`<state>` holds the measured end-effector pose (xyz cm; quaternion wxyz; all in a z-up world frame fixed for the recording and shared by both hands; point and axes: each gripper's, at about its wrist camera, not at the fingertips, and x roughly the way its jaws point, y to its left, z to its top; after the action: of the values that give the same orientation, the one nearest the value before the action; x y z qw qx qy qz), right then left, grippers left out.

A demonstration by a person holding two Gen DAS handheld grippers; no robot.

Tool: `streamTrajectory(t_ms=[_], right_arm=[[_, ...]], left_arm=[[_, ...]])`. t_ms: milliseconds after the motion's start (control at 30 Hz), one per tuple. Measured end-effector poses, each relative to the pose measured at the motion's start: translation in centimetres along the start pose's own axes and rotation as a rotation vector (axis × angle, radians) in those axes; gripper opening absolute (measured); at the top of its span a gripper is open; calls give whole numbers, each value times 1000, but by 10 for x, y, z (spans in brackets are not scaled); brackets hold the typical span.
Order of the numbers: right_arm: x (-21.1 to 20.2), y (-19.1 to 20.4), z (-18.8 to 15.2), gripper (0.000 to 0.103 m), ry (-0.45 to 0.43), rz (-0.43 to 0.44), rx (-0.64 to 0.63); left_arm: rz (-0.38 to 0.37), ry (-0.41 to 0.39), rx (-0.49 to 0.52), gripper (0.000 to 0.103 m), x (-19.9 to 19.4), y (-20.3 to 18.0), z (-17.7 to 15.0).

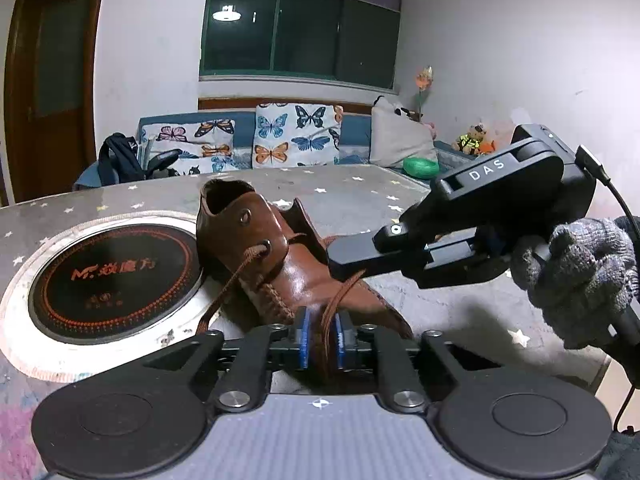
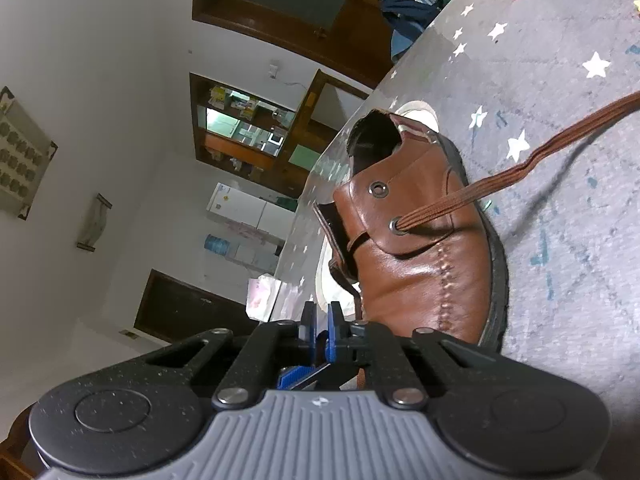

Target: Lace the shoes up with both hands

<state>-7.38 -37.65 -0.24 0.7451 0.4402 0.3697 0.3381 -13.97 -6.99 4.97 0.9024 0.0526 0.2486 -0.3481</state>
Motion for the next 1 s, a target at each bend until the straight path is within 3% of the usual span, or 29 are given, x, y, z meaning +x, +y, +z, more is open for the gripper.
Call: streamTrajectory(t_ms=[133, 300, 433, 500, 633, 733, 800, 933, 1000], right_arm=[[1, 2, 3, 5, -2, 3, -7], [1, 2, 5, 5, -4, -12, -16], [0, 7, 5, 5, -5, -40, -61], [0, 14, 5, 12, 0, -69, -111], [-3, 45, 0, 27, -22, -228, -351], [-3, 65, -6, 52, -28, -331, -504], [1, 76, -11, 54, -31, -408, -596], [10, 90, -20, 80, -41, -524, -708], [17, 94, -25, 83, -47, -567, -760]], left_arm=[[-14, -14, 21, 17, 1, -4, 0], [-15, -51, 31, 4, -3, -8, 1], [18, -80, 54, 2, -13, -10, 5], [60, -83, 87, 2, -18, -10, 9], [159, -107, 139, 2, -34, -1, 22], [231, -127, 168, 2, -46, 9, 33], [272, -138, 188, 2, -53, 14, 40], [345, -163, 236, 2, -66, 22, 56], [375, -178, 257, 2, -72, 24, 62]])
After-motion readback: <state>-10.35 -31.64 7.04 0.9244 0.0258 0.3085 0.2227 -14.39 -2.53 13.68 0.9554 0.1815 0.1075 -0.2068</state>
